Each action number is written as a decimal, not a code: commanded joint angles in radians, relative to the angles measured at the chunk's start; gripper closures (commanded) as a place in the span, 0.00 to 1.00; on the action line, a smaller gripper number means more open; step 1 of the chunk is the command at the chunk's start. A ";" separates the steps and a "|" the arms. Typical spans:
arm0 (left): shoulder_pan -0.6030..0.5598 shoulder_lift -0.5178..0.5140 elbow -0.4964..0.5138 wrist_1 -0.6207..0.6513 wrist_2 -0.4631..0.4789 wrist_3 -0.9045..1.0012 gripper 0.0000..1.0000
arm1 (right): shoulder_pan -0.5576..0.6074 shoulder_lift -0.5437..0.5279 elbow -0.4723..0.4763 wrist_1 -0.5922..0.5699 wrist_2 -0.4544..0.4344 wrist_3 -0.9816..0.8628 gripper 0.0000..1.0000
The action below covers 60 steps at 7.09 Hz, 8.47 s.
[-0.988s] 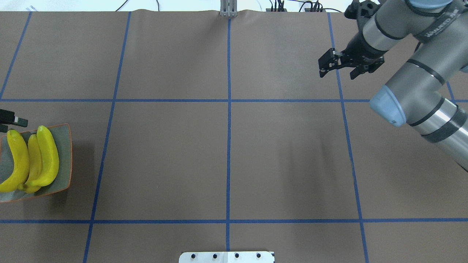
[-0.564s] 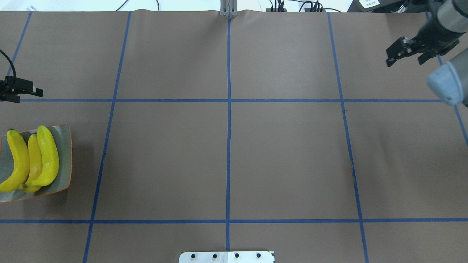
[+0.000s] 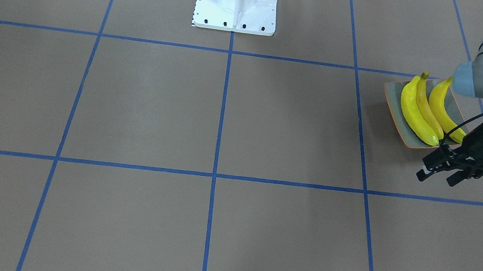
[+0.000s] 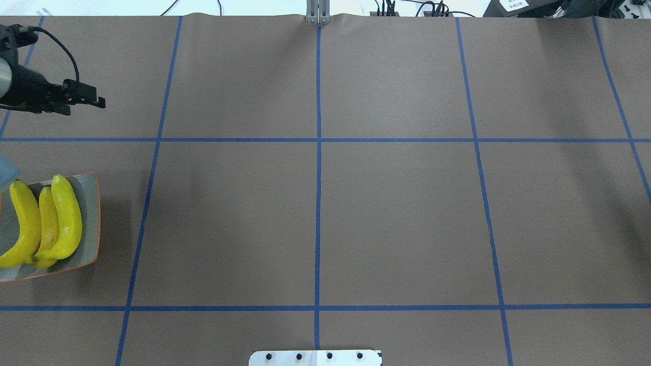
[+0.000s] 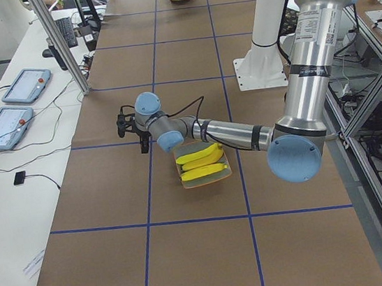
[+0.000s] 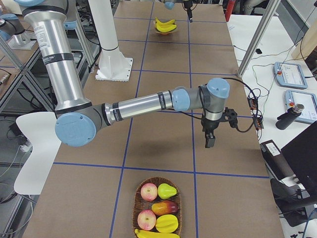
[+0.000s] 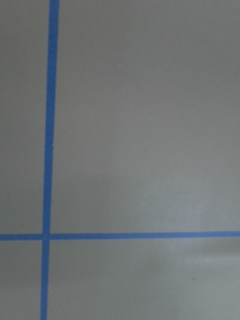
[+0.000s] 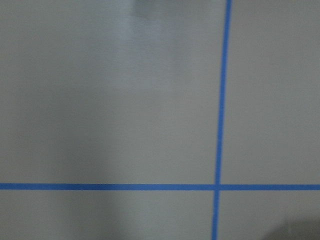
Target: Transfer all bananas from basket to plate
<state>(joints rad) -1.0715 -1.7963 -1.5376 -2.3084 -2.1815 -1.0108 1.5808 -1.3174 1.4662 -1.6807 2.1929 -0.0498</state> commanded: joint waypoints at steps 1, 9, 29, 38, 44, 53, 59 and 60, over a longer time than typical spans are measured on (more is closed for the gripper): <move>0.063 -0.064 0.001 0.044 0.035 -0.043 0.00 | 0.131 -0.028 -0.121 0.003 -0.074 -0.147 0.00; 0.114 -0.095 0.010 0.046 0.054 -0.068 0.00 | 0.134 -0.151 -0.428 0.532 -0.188 0.106 0.01; 0.143 -0.104 0.030 0.046 0.055 -0.054 0.00 | 0.044 -0.103 -0.639 0.642 -0.283 0.179 0.29; 0.143 -0.103 0.027 0.044 0.055 -0.052 0.00 | 0.038 -0.105 -0.635 0.642 -0.289 0.177 1.00; 0.143 -0.104 0.033 0.044 0.052 -0.052 0.00 | 0.071 -0.169 -0.462 0.550 -0.303 -0.014 1.00; 0.143 -0.109 0.024 0.046 0.039 -0.065 0.00 | -0.107 0.237 -0.288 0.113 -0.109 0.273 1.00; 0.162 -0.210 -0.007 0.029 -0.027 -0.323 0.00 | -0.456 0.351 -0.052 0.114 0.137 0.891 1.00; 0.209 -0.218 -0.065 0.027 -0.027 -0.421 0.00 | -0.508 0.353 0.019 0.118 0.155 1.010 1.00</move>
<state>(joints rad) -0.9029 -1.9951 -1.5497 -2.2766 -2.2057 -1.3143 1.1334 -0.9670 1.4070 -1.5665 2.3125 0.8239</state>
